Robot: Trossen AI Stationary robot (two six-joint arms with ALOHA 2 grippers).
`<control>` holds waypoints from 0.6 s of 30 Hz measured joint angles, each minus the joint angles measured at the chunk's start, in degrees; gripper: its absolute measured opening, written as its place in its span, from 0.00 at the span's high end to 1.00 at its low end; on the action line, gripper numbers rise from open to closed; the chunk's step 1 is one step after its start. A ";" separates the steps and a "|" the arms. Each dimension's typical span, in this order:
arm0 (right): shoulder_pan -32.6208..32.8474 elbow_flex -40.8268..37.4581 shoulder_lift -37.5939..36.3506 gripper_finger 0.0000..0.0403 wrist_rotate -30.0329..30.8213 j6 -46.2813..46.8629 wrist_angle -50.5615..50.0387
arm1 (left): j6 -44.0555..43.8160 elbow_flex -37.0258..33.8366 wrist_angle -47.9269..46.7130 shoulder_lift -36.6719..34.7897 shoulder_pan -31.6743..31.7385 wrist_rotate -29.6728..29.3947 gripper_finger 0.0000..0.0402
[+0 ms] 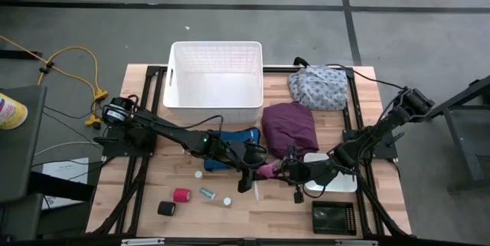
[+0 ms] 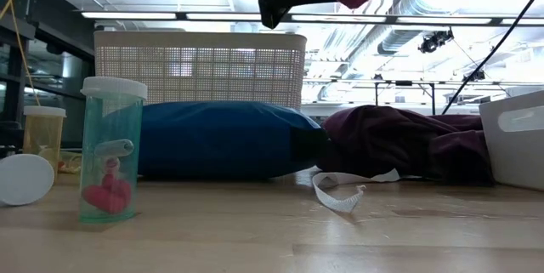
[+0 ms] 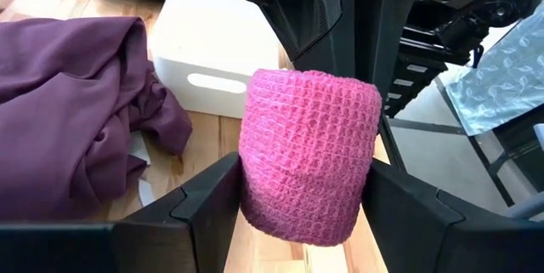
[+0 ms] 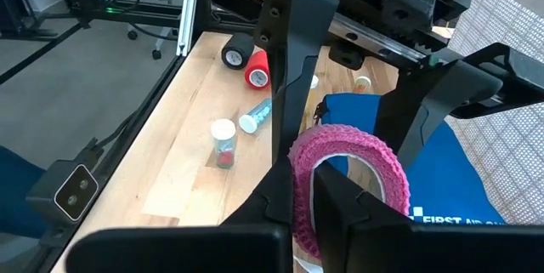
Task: Pick & Place Medicine items
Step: Put the pink bandage into the white bin
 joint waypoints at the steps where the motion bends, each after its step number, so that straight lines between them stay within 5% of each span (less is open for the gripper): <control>1: 0.00 0.00 0.00 0.97 0.00 0.00 0.00 | 0.00 0.00 -0.02 0.00 0.00 0.04 0.45; 18: 2.98 0.00 0.00 0.97 -0.33 4.06 -2.70 | 0.02 0.11 -0.02 -1.72 -0.07 3.74 0.45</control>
